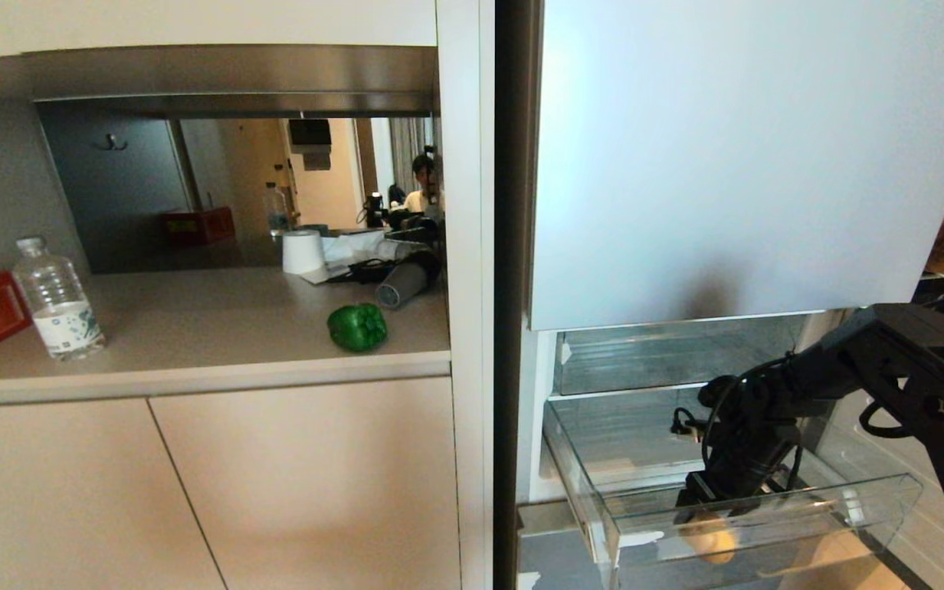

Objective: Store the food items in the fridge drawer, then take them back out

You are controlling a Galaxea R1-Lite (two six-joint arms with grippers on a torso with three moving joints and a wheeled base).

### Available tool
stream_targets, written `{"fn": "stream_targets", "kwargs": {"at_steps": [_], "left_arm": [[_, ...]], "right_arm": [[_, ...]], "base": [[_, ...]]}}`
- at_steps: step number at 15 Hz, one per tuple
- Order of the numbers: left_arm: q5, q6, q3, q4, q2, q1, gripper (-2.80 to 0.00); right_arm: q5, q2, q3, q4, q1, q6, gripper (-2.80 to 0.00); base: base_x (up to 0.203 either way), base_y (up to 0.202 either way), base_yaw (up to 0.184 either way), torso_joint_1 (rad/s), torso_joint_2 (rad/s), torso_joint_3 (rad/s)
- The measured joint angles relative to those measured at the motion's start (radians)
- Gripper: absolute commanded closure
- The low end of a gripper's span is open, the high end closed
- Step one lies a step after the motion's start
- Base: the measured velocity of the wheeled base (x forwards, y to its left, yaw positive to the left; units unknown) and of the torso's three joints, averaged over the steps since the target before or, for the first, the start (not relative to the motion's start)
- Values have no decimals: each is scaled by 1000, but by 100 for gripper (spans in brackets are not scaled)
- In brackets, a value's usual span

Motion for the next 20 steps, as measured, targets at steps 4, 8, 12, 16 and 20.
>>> {"fn": "stream_targets", "kwargs": {"at_steps": [4, 8, 12, 16, 20], "left_arm": [[0, 0, 0, 0, 0, 0, 0], [0, 0, 0, 0, 0, 0, 0], [0, 0, 0, 0, 0, 0, 0], [0, 0, 0, 0, 0, 0, 0], [0, 0, 0, 0, 0, 0, 0]], "right_arm": [[-5, 2, -29, 0, -19, 1, -280], [-5, -3, -24, 2, -17, 1, -280], [-6, -13, -12, 21, -13, 2, -280], [-8, -24, -12, 75, -12, -7, -280], [-8, -12, -23, 83, -11, -11, -280]], "base": [[0, 0, 0, 0, 0, 0], [0, 0, 0, 0, 0, 0], [0, 0, 0, 0, 0, 0], [0, 0, 0, 0, 0, 0], [0, 0, 0, 0, 0, 0]]}}
